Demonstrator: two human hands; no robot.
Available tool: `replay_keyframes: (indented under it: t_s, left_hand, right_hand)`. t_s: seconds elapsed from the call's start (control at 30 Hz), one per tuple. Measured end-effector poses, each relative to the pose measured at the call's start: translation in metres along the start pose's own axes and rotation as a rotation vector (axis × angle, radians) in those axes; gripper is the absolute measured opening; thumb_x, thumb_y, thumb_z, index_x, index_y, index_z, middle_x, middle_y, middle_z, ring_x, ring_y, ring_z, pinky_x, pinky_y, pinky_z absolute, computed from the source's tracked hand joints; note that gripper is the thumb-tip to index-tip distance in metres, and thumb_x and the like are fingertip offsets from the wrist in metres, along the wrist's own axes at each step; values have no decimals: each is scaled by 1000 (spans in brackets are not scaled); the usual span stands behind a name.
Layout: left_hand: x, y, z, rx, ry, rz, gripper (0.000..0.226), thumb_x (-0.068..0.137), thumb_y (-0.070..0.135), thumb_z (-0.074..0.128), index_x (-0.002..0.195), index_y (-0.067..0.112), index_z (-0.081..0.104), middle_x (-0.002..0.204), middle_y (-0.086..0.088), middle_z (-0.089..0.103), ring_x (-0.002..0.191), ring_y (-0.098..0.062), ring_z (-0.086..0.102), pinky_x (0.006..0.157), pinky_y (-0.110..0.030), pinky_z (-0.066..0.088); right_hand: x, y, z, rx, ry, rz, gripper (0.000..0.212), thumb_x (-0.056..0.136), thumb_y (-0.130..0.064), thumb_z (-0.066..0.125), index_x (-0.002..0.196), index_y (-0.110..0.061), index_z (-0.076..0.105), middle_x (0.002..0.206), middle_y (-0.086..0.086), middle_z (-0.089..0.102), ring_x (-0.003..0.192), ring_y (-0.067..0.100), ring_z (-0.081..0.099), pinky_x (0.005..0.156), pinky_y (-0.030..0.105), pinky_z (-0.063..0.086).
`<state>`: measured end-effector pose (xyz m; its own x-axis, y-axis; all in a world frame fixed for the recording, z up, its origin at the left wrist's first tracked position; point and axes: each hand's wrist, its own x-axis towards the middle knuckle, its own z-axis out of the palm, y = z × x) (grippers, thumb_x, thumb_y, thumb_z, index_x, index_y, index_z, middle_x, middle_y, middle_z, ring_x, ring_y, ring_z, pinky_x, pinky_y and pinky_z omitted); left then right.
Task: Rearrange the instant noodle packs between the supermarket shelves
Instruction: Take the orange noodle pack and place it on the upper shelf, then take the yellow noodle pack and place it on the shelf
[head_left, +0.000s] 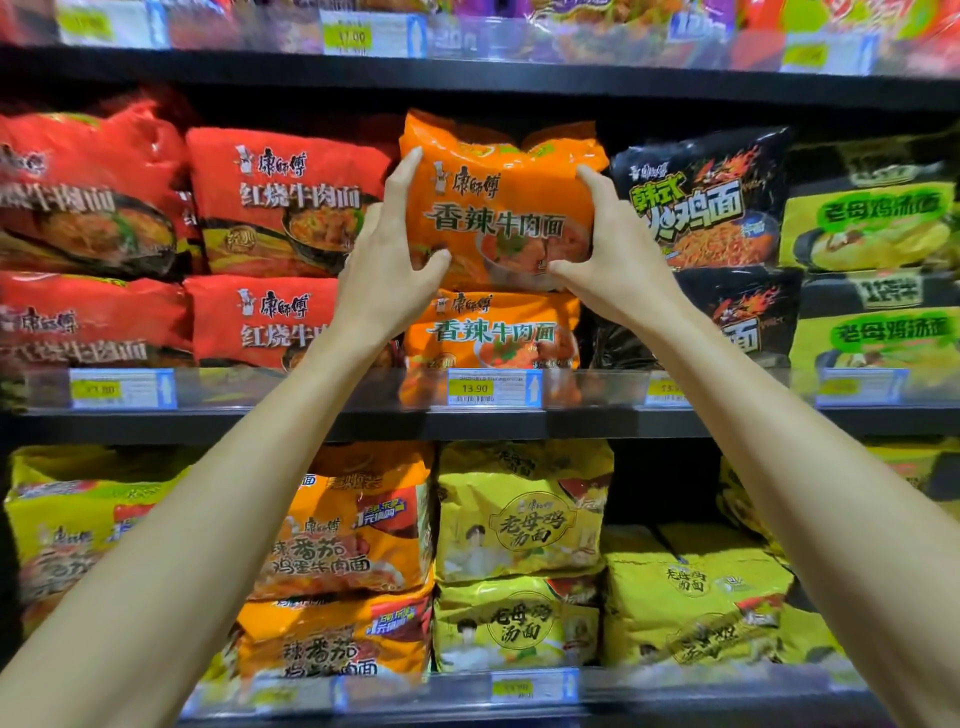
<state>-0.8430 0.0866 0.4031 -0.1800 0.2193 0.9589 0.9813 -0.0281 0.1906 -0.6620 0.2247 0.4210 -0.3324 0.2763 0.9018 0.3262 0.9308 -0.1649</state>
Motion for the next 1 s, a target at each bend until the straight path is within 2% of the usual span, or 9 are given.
replay_keyframes:
  t_s: [0.07, 0.17, 0.3, 0.43, 0.57, 0.63, 0.73, 0.8, 1.0]
  left_hand:
    - [-1, 2, -3, -17, -17, -14, 81, 94, 25, 63, 158, 37, 15, 147, -4, 46, 131, -21, 51, 102, -40, 46]
    - [-4, 7, -6, 5, -47, -40, 79, 96, 25, 63, 158, 36, 15, 146, -5, 47, 130, -18, 49, 93, -30, 39]
    - [-9, 12, -18, 94, -121, -38, 70, 97, 31, 61, 155, 35, 22, 143, -9, 49, 130, -25, 50, 93, -36, 43]
    - [-16, 22, -35, 405, -343, -38, 58, 98, 46, 55, 150, 32, 35, 148, -11, 44, 135, -33, 42, 100, -51, 45]
    - [-29, 41, -50, 620, -569, -18, 59, 96, 56, 52, 149, 32, 38, 148, -12, 45, 132, -35, 45, 96, -51, 47]
    - [-40, 47, -56, 653, -664, 3, 60, 96, 57, 51, 148, 33, 38, 142, -11, 49, 127, -34, 51, 96, -51, 50]
    - [-66, 55, -65, 652, -741, 31, 58, 96, 58, 49, 147, 33, 39, 132, -7, 55, 120, -32, 55, 89, -45, 51]
    - [-86, 57, -69, 674, -799, 46, 60, 96, 60, 48, 149, 33, 37, 135, -5, 55, 123, -31, 54, 86, -43, 48]
    - [-149, 53, -76, 695, -925, 57, 57, 97, 62, 43, 147, 36, 35, 139, -5, 52, 126, -29, 50, 93, -44, 45]
  right_hand:
    - [-3, 0, -3, 3, -3, 13, 90, 88, -22, 72, 157, -23, 14, 136, 15, 47, 117, 28, 54, 87, 34, 46]
    - [-6, -1, -8, -11, -14, 30, 89, 88, -26, 72, 157, -24, 15, 136, 16, 46, 117, 30, 55, 91, 42, 51]
    - [-11, -10, -17, -123, -100, 28, 78, 89, -31, 69, 154, -20, 26, 137, 15, 47, 117, 30, 56, 93, 46, 53]
    - [-22, -26, -36, -358, -409, -16, 69, 89, -40, 66, 148, -19, 39, 139, 12, 49, 120, 29, 54, 97, 45, 51]
    - [-48, -50, -55, -441, -705, -63, 63, 92, -44, 65, 147, -22, 44, 143, 5, 49, 127, 24, 50, 98, 34, 43]
    - [-67, -59, -57, -428, -789, -72, 61, 92, -47, 64, 145, -22, 46, 141, 3, 51, 126, 22, 50, 98, 34, 43]
    - [-98, -64, -54, -451, -855, -89, 63, 91, -50, 62, 145, -22, 46, 144, 3, 49, 130, 22, 49, 103, 34, 43]
    - [-120, -64, -50, -472, -899, -76, 65, 91, -52, 62, 148, -24, 43, 146, 3, 46, 131, 23, 49, 103, 35, 44]
    - [-187, -63, -45, -532, -904, -42, 66, 92, -55, 57, 149, -31, 35, 149, 4, 41, 131, 28, 45, 100, 41, 47]
